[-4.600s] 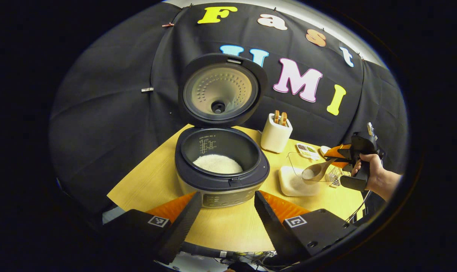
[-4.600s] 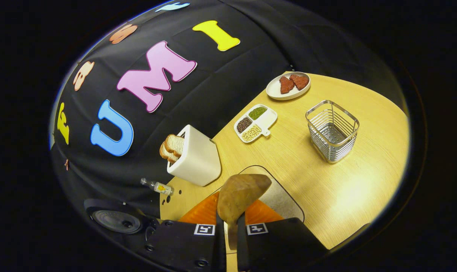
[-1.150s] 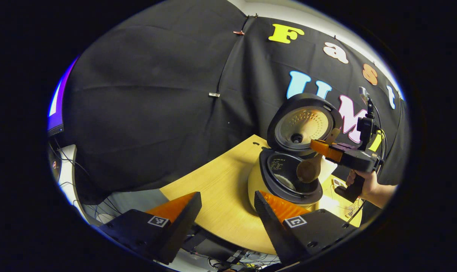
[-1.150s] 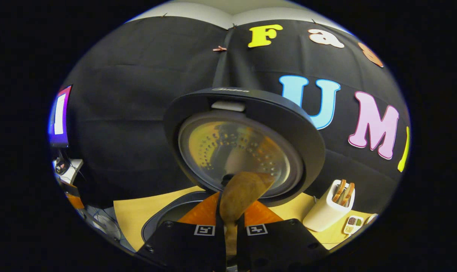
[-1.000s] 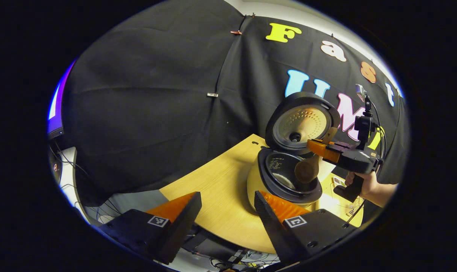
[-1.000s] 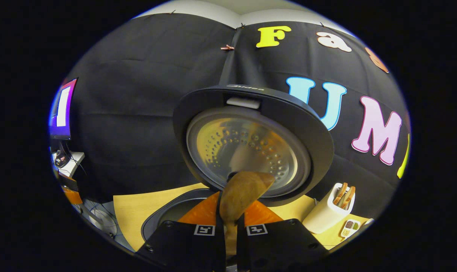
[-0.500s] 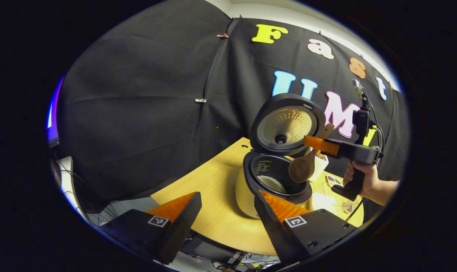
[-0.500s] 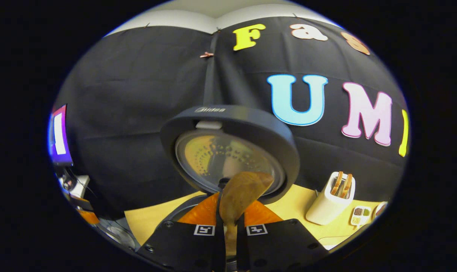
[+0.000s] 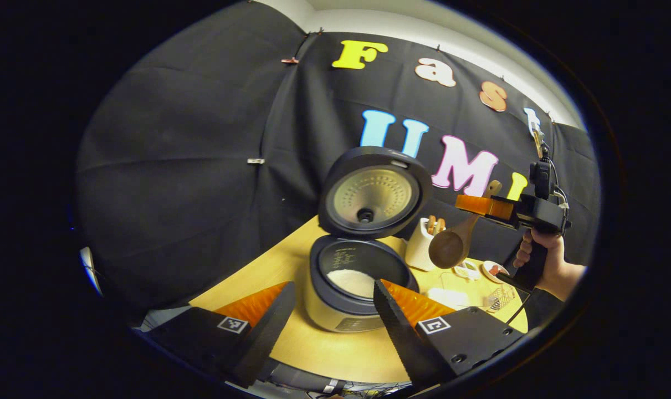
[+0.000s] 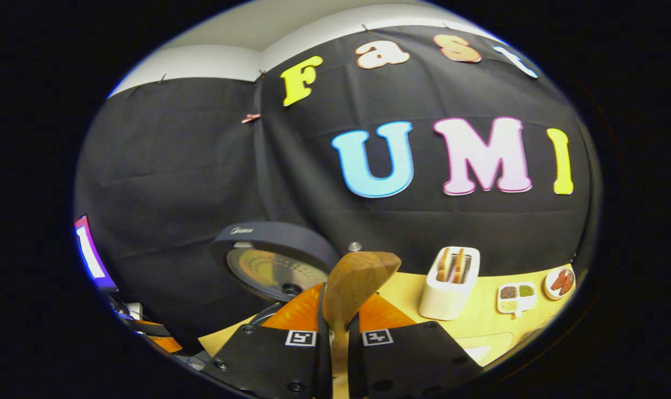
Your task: Close the left gripper, press the button to open the rice cooker; take a wooden spoon from the chopstick holder with the right hand, scoop a spoonful of rice and pour it into the rice cooker, then put the wooden spoon back into the chopstick holder.
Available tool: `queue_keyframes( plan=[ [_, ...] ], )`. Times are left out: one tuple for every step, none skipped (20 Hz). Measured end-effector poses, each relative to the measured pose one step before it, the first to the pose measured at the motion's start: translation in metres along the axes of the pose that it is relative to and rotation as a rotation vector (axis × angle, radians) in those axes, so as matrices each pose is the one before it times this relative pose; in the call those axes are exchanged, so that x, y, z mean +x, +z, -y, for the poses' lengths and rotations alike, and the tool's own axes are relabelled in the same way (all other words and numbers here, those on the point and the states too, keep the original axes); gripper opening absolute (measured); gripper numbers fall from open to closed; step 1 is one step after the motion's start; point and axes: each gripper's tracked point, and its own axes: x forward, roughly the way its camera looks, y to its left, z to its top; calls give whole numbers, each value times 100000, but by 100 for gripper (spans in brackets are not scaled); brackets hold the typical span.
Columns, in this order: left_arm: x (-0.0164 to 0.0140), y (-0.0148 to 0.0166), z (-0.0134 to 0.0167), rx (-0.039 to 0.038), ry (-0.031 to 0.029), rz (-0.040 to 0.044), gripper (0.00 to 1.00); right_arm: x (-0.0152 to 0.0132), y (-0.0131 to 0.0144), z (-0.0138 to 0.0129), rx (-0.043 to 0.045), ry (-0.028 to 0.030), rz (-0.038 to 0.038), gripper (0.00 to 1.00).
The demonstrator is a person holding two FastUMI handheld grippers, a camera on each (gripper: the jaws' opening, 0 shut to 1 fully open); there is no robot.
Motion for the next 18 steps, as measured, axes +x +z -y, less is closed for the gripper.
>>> queue_keyframes(
  plan=[
    [437,292,996,1411,-1935,302,96,-842,471,2104,629,-3841,1067,16],
    [289,191,929,1234,-1958,445,96,-829,414,2286,717,-3936,954,15],
    [418,279,996,956,-1765,420,96,-764,452,2271,995,-4043,781,15],
    [501,44,1021,704,-1457,146,96,-763,312,2328,1019,-4111,577,15],
    [455,234,938,551,-1211,205,96,-1101,255,2257,618,-4208,596,15],
    [305,48,876,372,-991,135,95,-599,357,2716,473,-4295,735,15],
    [416,117,911,175,-728,202,95,-427,211,2685,1051,-4229,270,15],
    [278,106,817,37,-466,216,95,-361,145,2428,2392,-4165,-231,15],
    [300,181,758,-54,-140,242,95,-289,246,2231,3523,-4009,32,16],
    [280,75,786,77,-45,376,96,-262,310,2484,3817,-4143,308,16],
    [229,126,574,418,143,101,95,-33,422,2025,2300,-3334,428,15],
    [251,83,555,843,220,46,95,57,363,2253,1709,-3734,444,15],
    [211,256,561,1045,414,103,95,68,255,2229,1538,-3530,448,15],
    [132,163,475,1089,439,241,95,145,204,2151,1614,-3291,441,15],
    [53,288,454,904,487,286,95,669,-27,2188,2070,-3422,-29,15],
    [104,173,290,801,748,200,95,181,33,1923,2281,-3513,-554,15],
    [138,190,249,705,916,8,96,329,-96,1960,2224,-3072,-221,15],
    [59,7,304,613,1109,-83,95,450,54,1716,1882,-2732,-46,15]
  ],
)
